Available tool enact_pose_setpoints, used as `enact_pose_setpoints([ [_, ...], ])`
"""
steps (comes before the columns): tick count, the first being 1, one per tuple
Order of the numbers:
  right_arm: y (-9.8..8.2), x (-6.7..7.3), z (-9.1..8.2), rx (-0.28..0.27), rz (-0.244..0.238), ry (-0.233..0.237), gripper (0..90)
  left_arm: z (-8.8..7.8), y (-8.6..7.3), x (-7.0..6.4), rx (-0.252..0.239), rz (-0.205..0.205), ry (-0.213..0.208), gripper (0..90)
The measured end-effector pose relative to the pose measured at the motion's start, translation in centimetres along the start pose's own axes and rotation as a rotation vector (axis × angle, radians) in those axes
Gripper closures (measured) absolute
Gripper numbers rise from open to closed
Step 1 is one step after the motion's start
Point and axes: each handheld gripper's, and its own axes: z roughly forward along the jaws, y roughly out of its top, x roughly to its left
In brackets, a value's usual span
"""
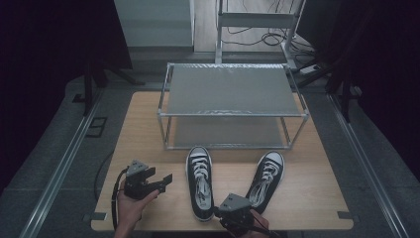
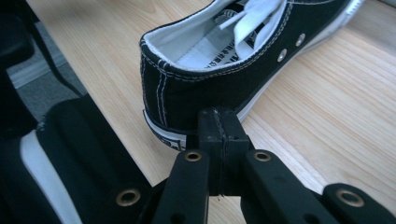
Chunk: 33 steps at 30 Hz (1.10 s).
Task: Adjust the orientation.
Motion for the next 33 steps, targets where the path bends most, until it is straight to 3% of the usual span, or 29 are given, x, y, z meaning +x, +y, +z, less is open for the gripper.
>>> enact_pose_setpoints([
  [10,0.6,1.1,1.7,-0.041,0.017,0.083,90.0,-0.1,0.0,0.0,0.002,-0.004,-0.005,25.8],
  [15,1.4,1.4,3.3,-0.065,0.042,0.178,90.0,-0.3,0.0,0.1,-0.002,-0.008,-0.001,25.8],
  [23,2.7,1.9,5.6,-0.097,0.038,0.252,90.0,-0.5,0.0,0.4,-0.001,-0.012,0.002,25.8],
  [29,3.1,2.1,6.0,-0.097,0.03,0.269,87.4,-0.6,0.0,0.5,0.003,-0.01,-0.004,25.5],
  [32,3.1,2.0,5.3,-0.113,0.026,0.253,84.8,-0.6,0.1,0.5,0.002,-0.009,-0.006,25.5],
  [33,3.3,1.7,4.1,-0.136,0.021,0.224,80.6,-0.8,0.1,0.3,0.004,-0.004,-0.014,25.4],
])
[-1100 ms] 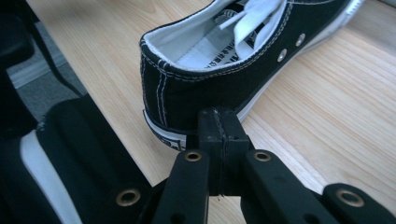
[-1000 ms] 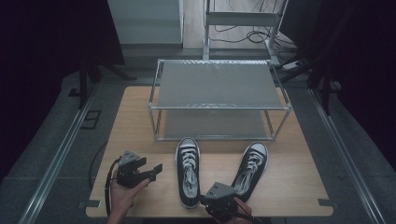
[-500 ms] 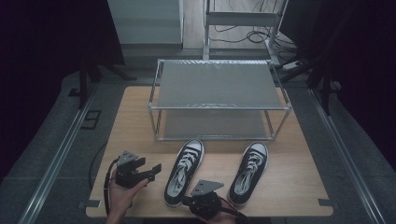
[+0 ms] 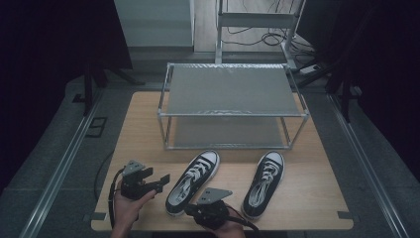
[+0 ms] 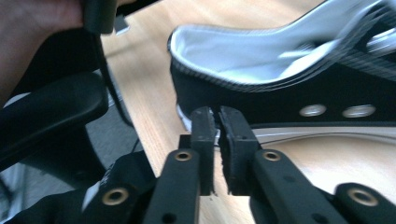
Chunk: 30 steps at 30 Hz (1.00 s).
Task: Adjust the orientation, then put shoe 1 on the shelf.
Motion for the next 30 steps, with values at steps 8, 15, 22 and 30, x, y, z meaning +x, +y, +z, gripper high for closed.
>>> enact_pose_setpoints([
  [8,1.3,-0.9,-6.0,-0.105,0.011,-0.147,50.0,0.0,0.5,-1.6,0.036,0.055,-0.049,22.6],
  [15,1.2,-3.2,-10.4,-0.171,0.064,-0.241,41.3,0.5,1.2,-4.0,0.083,0.126,-0.078,17.4],
  [22,0.6,-5.1,-12.5,-0.186,0.105,-0.284,38.9,2.7,2.2,-6.5,0.169,0.179,-0.077,14.8],
  [30,0.4,-6.3,-13.8,-0.219,0.138,-0.315,38.9,5.0,2.7,-7.3,0.258,0.204,-0.041,14.4],
])
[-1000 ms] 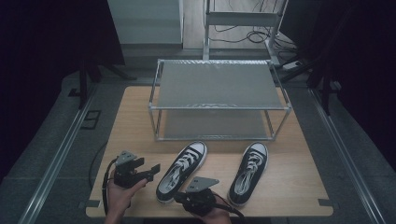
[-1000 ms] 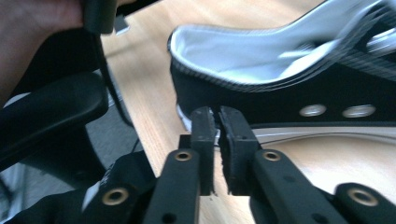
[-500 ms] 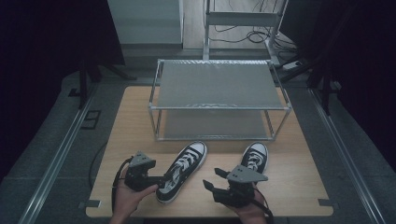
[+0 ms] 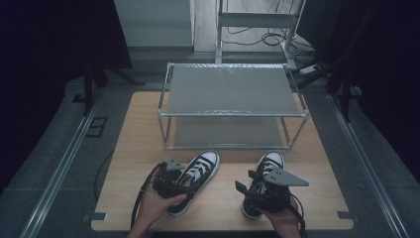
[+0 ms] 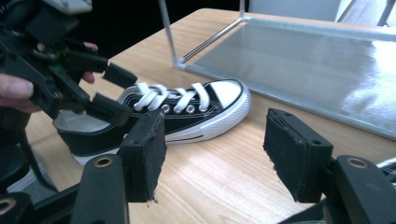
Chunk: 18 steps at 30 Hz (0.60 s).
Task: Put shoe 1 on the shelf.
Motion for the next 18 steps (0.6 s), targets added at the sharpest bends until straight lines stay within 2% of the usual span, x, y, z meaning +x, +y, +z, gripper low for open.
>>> enact_pose_setpoints([
  [2,0.0,-0.3,-0.2,-0.009,0.007,-0.01,38.8,0.5,0.2,0.0,0.023,0.004,0.01,13.0],
  [3,0.1,-0.6,-0.3,-0.011,0.016,-0.014,38.8,1.0,0.3,0.0,0.05,0.003,0.021,11.9],
  [4,0.1,-0.6,-0.4,-0.011,0.017,-0.015,38.8,1.0,0.3,0.0,0.05,0.003,0.021,11.5],
  [5,0.0,-0.7,-0.4,-0.015,0.017,-0.021,38.7,1.5,0.5,0.0,0.079,0.0,0.037,11.2],
  [6,0.0,-0.7,-0.4,-0.015,0.017,-0.021,38.7,1.5,0.5,0.0,0.079,0.0,0.037,11.2],
  [10,0.0,-0.6,-0.4,-0.017,0.013,-0.023,38.5,2.3,1.2,0.2,0.141,-0.014,0.057,9.9],
  [12,0.0,-0.5,-0.4,-0.015,0.008,-0.029,38.2,3.1,1.7,0.4,0.197,-0.001,0.061,9.5],
  [14,0.0,-0.5,-0.4,-0.011,0.007,-0.028,38.2,3.3,1.8,0.4,0.209,0.003,0.067,9.5],
  [18,0.0,-0.6,-0.3,-0.011,0.009,-0.034,37.9,4.2,2.3,0.4,0.277,0.01,0.074,9.4],
])
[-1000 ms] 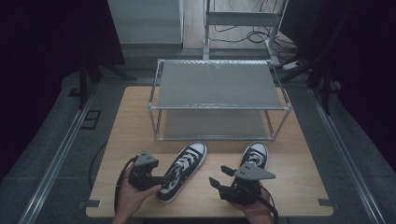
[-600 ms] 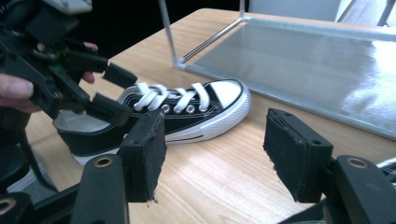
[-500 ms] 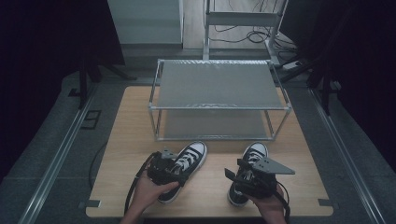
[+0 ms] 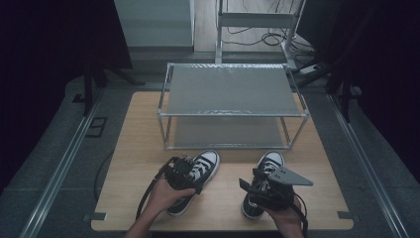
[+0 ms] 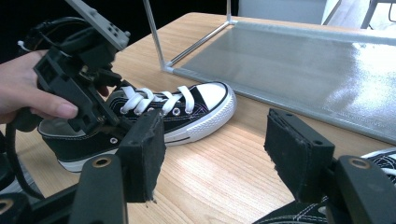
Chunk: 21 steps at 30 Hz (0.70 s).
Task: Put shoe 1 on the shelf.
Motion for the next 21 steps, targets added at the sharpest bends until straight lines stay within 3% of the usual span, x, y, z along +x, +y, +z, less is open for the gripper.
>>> enact_pose_setpoints([
  [5,-0.1,0.0,0.1,0.003,-0.006,-0.008,37.6,0.7,0.7,0.0,0.066,0.007,0.007,8.4],
  [9,-0.2,0.0,0.2,0.012,-0.01,-0.011,37.6,0.9,0.9,0.1,0.09,0.014,-0.009,11.5],
  [16,-0.3,-0.2,0.2,0.012,-0.006,-0.019,38.1,0.6,0.9,0.5,0.075,0.022,-0.032,15.0],
  [21,-0.3,-0.5,0.2,0.01,-0.001,-0.022,38.4,-0.8,1.1,0.6,0.015,0.032,-0.087,15.2],
])
